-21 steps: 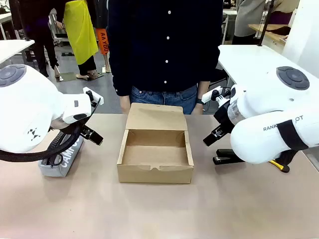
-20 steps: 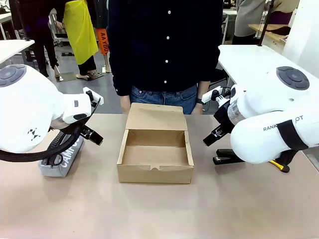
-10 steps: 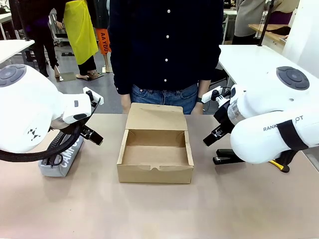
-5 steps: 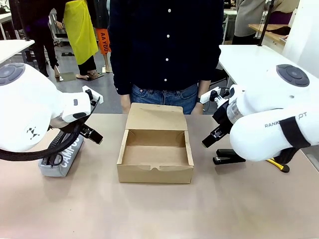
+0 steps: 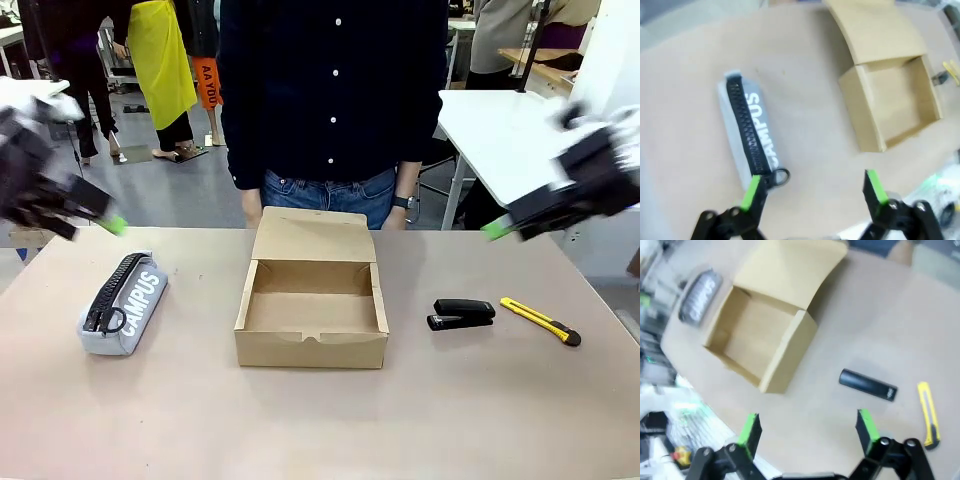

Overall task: Pack the items into the box.
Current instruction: Pick up the item specified by the human and place it in the Mailer Box.

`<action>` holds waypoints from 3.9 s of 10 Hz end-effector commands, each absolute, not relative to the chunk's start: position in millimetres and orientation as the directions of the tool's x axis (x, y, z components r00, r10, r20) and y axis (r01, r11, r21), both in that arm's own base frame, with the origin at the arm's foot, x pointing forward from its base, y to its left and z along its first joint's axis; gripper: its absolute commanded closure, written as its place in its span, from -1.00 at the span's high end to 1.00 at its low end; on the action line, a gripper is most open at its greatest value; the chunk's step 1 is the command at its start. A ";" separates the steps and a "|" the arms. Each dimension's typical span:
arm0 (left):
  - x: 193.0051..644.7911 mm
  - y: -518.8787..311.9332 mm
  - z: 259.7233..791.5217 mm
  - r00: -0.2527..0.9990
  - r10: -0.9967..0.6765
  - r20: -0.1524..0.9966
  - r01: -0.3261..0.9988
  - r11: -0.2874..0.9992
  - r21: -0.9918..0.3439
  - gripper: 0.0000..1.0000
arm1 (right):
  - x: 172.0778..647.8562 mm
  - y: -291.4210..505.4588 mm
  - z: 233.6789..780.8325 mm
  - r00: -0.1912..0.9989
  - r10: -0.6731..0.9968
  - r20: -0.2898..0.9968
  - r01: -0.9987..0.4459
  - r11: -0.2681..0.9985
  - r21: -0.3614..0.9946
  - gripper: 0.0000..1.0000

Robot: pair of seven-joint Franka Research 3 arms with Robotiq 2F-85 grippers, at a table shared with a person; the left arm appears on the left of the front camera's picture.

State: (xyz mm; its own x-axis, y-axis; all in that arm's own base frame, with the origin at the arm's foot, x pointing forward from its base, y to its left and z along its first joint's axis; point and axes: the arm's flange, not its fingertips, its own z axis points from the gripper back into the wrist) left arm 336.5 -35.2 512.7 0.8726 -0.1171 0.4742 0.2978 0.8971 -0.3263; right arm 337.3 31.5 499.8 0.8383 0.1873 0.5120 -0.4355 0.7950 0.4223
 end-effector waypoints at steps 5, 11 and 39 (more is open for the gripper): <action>290.9 236.1 459.3 0.756 0.601 0.260 0.085 0.303 -0.949 1.00 | 224.2 -231.8 411.8 0.774 -0.550 0.314 -0.159 0.310 0.937 1.00; 278.6 256.5 421.4 0.702 0.690 0.174 0.020 0.226 -0.974 1.00 | 197.8 -268.7 351.7 0.724 -0.669 0.168 -0.070 0.171 0.983 1.00; 406.6 -13.6 448.1 0.962 -0.037 0.272 0.097 0.972 -0.213 1.00 | 197.8 -268.7 351.7 0.724 -0.669 0.168 -0.070 0.171 0.983 1.00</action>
State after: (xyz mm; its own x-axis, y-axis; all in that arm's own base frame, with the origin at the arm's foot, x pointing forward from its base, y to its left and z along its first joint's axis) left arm 399.4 -6.6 453.5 0.9583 0.0111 0.2856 0.0723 0.9573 -0.2798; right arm 196.1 -270.0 351.0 0.7343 -0.6648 0.1373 -0.0362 0.1637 0.9858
